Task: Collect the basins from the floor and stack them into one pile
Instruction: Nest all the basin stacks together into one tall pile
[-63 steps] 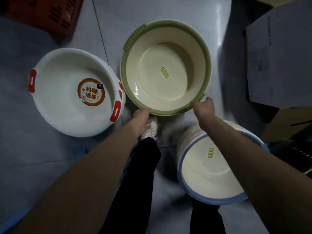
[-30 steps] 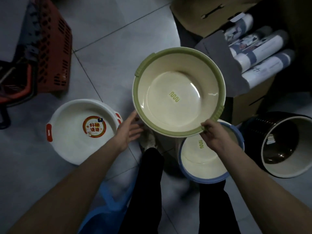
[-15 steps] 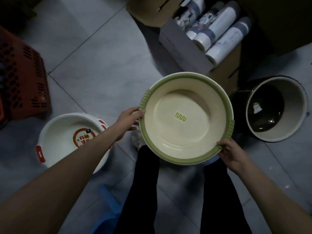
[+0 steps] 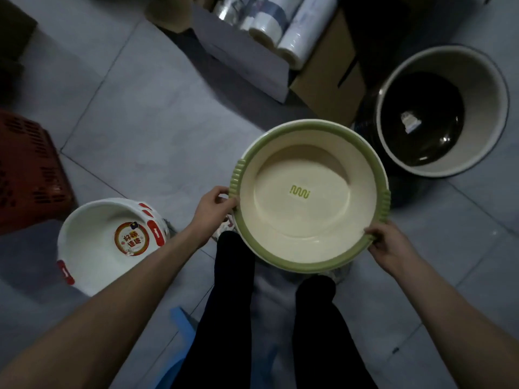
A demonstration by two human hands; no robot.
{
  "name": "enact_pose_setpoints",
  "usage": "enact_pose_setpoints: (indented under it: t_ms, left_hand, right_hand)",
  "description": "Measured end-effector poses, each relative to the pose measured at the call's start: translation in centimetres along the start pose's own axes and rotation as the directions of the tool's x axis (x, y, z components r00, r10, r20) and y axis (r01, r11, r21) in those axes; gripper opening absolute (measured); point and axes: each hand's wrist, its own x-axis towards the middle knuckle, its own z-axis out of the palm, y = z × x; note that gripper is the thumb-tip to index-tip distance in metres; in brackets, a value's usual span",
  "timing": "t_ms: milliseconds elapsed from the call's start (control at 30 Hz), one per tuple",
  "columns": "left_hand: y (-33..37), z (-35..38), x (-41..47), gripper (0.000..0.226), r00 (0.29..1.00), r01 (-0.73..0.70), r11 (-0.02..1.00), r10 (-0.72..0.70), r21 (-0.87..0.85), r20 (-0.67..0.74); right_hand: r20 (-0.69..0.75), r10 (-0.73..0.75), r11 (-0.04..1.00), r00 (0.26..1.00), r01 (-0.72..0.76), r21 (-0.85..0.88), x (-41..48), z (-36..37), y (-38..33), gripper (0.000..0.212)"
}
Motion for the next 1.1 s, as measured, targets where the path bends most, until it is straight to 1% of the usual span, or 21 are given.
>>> enact_pose_setpoints:
  t_ms: [67, 100, 167, 267, 300, 367, 400, 467, 533, 600, 667, 733, 800, 833, 933, 967, 1033, 1100]
  left_hand:
    - [-0.1, 1.7, -0.3, 0.019, 1.0, 0.022, 0.999, -0.022, 0.048, 0.004]
    - [-0.2, 2.4, -0.3, 0.021, 0.999, 0.035, 0.997, -0.036, 0.069, 0.008]
    - [-0.3, 3.4, 0.0, 0.03, 0.998, 0.06, 0.991, -0.06, 0.121, -0.001]
    - [-0.4, 3.9, 0.3, 0.048, 0.99, 0.137, 0.971, -0.127, 0.199, -0.061]
    - [-0.4, 4.0, 0.3, 0.053, 0.984, 0.17, 0.962, -0.154, 0.212, -0.087]
    - [-0.2, 4.5, -0.4, 0.056, 0.976, 0.204, 0.955, -0.182, 0.216, -0.116]
    - [-0.2, 4.8, -1.0, 0.056, 0.978, 0.197, 0.953, -0.174, 0.231, -0.117]
    - [-0.3, 5.8, -2.4, 0.055, 0.989, 0.143, 0.938, -0.12, 0.314, -0.091]
    - [-0.8, 6.7, -3.5, 0.056, 0.998, 0.052, 0.894, -0.038, 0.444, -0.039]
    - [-1.7, 7.3, -4.2, 0.061, 0.998, -0.055, 0.794, 0.053, 0.605, 0.021]
    - [-3.3, 7.5, -4.1, 0.068, 0.987, -0.162, 0.676, 0.103, 0.719, 0.126]
    - [-5.1, 7.5, -3.7, 0.068, 0.961, -0.27, 0.535, 0.103, 0.801, 0.255]
    - [-6.6, 7.1, -3.2, 0.069, 0.932, -0.359, 0.416, 0.114, 0.835, 0.344]
    - [-7.3, 6.8, -3.2, 0.071, 0.923, -0.382, 0.387, 0.123, 0.839, 0.364]
    - [-9.5, 6.1, -3.4, 0.076, 0.91, -0.408, 0.412, 0.112, 0.814, 0.4]
    - [-10.0, 6.0, -3.5, 0.076, 0.902, -0.424, 0.406, 0.113, 0.809, 0.416]
    - [-11.0, 5.8, -3.7, 0.077, 0.892, -0.45, 0.37, 0.15, 0.812, 0.426]
    - [-12.0, 5.8, -3.9, 0.077, 0.894, -0.446, 0.325, 0.193, 0.834, 0.403]
  right_hand:
    - [-0.017, -0.046, 0.999, 0.999, 0.046, -0.01, 0.5, -1.1, 0.2, 0.045]
    - [-0.018, -0.073, 0.996, 0.997, 0.072, -0.052, 0.3, -1.4, 0.1, 0.048]
    - [-0.005, -0.13, 0.967, 0.992, 0.125, -0.223, 0.1, -1.8, -0.2, 0.055]
    - [0.062, -0.178, 0.855, 0.982, 0.186, -0.484, -0.8, -2.3, 0.0, 0.069]
    - [0.086, -0.182, 0.812, 0.98, 0.199, -0.549, -1.3, -2.4, 0.2, 0.07]
    - [0.119, -0.194, 0.756, 0.974, 0.226, -0.614, -2.5, -2.7, 0.5, 0.065]
    - [0.125, -0.202, 0.744, 0.971, 0.235, -0.626, -3.0, -2.8, 0.7, 0.062]
    - [0.121, -0.199, 0.738, 0.972, 0.23, -0.634, -4.1, -2.7, 1.5, 0.056]
    - [0.12, -0.199, 0.741, 0.973, 0.23, -0.631, -4.6, -2.4, 2.7, 0.055]
    - [0.13, -0.204, 0.742, 0.97, 0.24, -0.626, -5.0, -1.9, 4.4, 0.056]
    - [0.149, -0.214, 0.733, 0.965, 0.26, -0.629, -5.3, -1.0, 6.3, 0.057]
    - [0.152, -0.226, 0.714, 0.962, 0.27, -0.646, -5.4, -0.1, 8.3, 0.058]
    - [0.142, -0.221, 0.702, 0.965, 0.258, -0.663, -5.4, 0.8, 10.2, 0.062]
    - [0.134, -0.217, 0.703, 0.967, 0.25, -0.666, -5.5, 1.4, 11.1, 0.064]
    - [0.076, -0.225, 0.703, 0.971, 0.216, -0.678, -6.1, 2.8, 13.7, 0.068]
    - [0.058, -0.241, 0.706, 0.969, 0.216, -0.674, -6.1, 3.3, 14.6, 0.07]
    - [0.043, -0.261, 0.702, 0.964, 0.22, -0.678, -6.5, 4.5, 16.1, 0.072]
    - [0.067, -0.305, 0.667, 0.95, 0.263, -0.697, -6.3, 5.6, 17.6, 0.073]
